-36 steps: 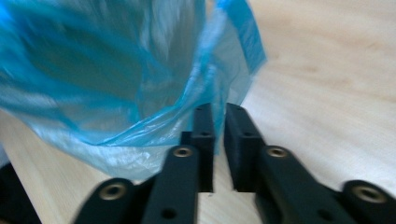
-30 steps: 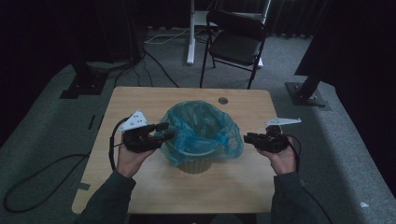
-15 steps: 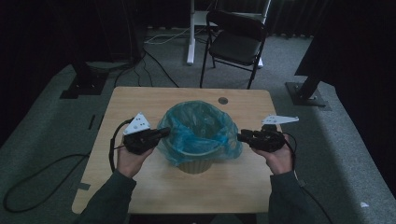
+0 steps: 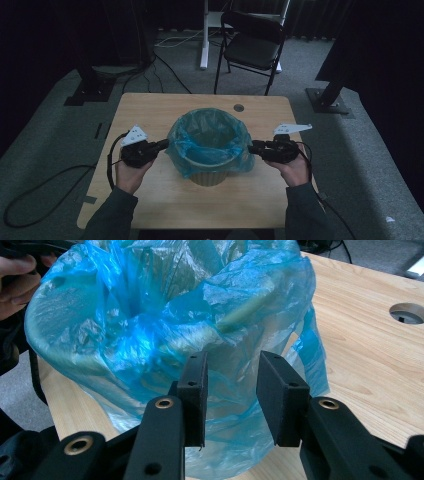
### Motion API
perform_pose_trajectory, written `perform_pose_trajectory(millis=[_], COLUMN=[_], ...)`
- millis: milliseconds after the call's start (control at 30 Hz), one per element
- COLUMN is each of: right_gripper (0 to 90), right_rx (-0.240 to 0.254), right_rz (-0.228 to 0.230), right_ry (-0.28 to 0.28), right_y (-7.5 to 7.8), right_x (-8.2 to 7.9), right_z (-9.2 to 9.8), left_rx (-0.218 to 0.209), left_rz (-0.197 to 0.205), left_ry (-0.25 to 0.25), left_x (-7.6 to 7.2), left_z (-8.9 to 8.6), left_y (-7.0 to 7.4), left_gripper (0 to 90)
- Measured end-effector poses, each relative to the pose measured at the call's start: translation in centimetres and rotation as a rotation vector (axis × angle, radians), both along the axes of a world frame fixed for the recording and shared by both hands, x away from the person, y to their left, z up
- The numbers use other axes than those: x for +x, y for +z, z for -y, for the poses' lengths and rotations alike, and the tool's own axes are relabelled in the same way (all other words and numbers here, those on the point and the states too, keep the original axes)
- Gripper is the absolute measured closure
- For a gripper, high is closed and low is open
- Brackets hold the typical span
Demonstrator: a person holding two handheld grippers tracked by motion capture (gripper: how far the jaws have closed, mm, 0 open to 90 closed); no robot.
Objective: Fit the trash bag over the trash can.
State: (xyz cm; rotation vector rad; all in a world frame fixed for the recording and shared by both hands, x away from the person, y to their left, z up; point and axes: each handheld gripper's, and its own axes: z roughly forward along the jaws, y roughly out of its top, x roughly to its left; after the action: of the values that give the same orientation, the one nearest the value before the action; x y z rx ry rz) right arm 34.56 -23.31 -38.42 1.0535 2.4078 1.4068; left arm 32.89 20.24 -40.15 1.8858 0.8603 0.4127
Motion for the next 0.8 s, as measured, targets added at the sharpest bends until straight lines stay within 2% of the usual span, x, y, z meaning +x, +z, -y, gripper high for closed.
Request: perform_pose_trajectory(millis=[167,267,333,367,400,467,533,800], right_gripper=[63.4,63.6,74.0,74.0,80.8,82.5,89.9,90.0], right_rx=[-0.017,-0.025,-0.03,-0.03,-0.029,-0.033,-0.039,-0.063], right_rz=[-0.005,0.004,0.009,0.009,0.005,0.009,0.017,0.007], right_ry=[0.036,0.053,0.042,0.042,0.055,0.058,0.052,0.024], right_y=[-0.3,-0.4,-0.4,-0.4,-0.5,-0.6,-0.6,-0.9], right_x=[0.1,0.2,0.4,0.4,0.6,0.6,0.7,0.6], right_z=[-0.5,-0.9,-1.0,-1.0,-1.1,-1.2,-1.3,-0.9], left_rx=[0.006,0.008,0.007,0.007,0.008,0.007,0.005,0.003], left_rz=[-0.032,-0.034,-0.037,-0.037,-0.036,-0.037,-0.036,-0.046], left_ry=[0.004,0.005,0.004,0.004,0.003,0.003,0.005,0.02], left_x=[0.4,0.5,0.5,0.5,0.5,0.6,0.6,0.8], left_z=[0.0,0.1,0.2,0.2,0.2,0.2,0.1,-0.4], left_y=[-0.9,-0.9,-0.9,-0.9,-0.9,-1.0,-0.9,-1.2], left_gripper=[89.8,89.7,89.7,89.7,89.7,89.7,89.7,89.7])
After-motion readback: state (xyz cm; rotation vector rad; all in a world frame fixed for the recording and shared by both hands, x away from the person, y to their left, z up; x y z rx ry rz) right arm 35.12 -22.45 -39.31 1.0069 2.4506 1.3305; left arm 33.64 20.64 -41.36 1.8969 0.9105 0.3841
